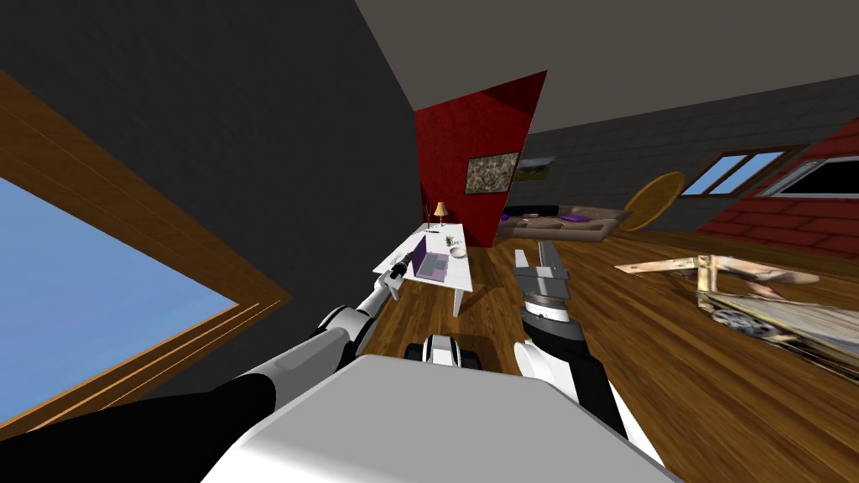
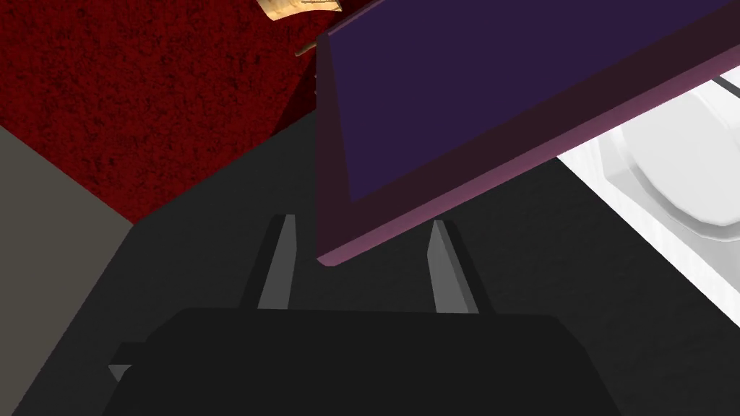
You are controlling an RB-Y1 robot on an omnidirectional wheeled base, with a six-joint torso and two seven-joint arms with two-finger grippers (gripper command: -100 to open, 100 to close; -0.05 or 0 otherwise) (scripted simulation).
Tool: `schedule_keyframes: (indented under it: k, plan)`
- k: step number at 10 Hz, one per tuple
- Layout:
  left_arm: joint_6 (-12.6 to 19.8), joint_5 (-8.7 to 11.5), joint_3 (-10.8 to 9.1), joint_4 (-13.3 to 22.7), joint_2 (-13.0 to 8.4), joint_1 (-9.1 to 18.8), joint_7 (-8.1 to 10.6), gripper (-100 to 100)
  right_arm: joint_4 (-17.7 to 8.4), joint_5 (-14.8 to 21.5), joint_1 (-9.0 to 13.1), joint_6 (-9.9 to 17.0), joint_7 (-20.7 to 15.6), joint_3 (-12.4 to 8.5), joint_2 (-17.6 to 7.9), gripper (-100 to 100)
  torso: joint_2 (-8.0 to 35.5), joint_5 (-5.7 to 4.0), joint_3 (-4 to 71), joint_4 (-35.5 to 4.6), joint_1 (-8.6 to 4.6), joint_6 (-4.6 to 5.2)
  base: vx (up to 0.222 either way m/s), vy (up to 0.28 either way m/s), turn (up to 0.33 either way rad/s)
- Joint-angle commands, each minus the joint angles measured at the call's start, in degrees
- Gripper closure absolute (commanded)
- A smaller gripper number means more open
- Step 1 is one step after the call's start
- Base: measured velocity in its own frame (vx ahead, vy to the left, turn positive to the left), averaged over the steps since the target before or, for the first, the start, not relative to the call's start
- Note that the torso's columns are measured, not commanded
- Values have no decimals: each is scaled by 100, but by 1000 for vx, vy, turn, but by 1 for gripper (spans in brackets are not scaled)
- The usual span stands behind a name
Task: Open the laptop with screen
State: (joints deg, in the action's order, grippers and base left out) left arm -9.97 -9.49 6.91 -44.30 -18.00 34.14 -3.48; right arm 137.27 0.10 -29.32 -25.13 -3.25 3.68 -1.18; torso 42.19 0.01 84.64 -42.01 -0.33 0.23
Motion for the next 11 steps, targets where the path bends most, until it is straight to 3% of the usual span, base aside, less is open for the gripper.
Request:
schedule_keyframes:
  k: [1,5,6,9,10,11]
  plan:
    - [-96,-228,66,-41,-105,-126,-273,100,0,0,0,0,0,0,0,0,-7,4,5,4,2,11,-1,-190,58]
    - [-249,-571,106,-115,-297,-265,-680,100,0,0,0,0,0,0,-1,0,-27,10,15,-3,31,3,9,-160,43]
    - [-211,-516,90,-135,-295,-261,-607,100,0,0,0,0,0,-1,-1,0,-15,8,8,-11,33,-5,2,-68,24]
    - [-583,-838,3,-248,-282,-605,-1137,100,0,0,-1,0,0,-1,-1,0,-23,4,12,-13,36,-29,67,-129,118]
    - [-583,-838,3,-248,-282,-605,-1164,100,0,0,-1,0,0,-1,0,0,-34,-1,19,-7,17,-18,55,-125,79]
    - [-703,-941,-28,-283,-276,-717,-1341,100,0,0,0,0,0,-1,-1,0,-34,7,19,-3,40,-4,40,-90,59]
